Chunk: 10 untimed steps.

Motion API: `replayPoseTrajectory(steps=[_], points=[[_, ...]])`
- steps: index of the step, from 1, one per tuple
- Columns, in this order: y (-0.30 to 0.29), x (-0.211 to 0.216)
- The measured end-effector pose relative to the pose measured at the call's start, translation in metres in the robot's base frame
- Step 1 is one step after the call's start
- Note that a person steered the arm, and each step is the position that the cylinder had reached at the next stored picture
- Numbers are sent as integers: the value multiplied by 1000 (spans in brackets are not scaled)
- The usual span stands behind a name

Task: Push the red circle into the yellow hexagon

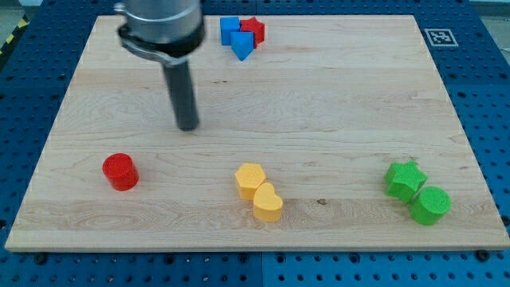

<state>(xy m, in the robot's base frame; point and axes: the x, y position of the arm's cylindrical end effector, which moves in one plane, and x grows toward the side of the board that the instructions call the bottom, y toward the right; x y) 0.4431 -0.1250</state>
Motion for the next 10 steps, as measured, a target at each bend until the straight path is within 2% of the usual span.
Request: replayPoseTrajectory(steps=[2, 3, 4, 6, 10], points=[[-107, 36], [-109, 74], [-94, 90], [-23, 97], [-2, 83]])
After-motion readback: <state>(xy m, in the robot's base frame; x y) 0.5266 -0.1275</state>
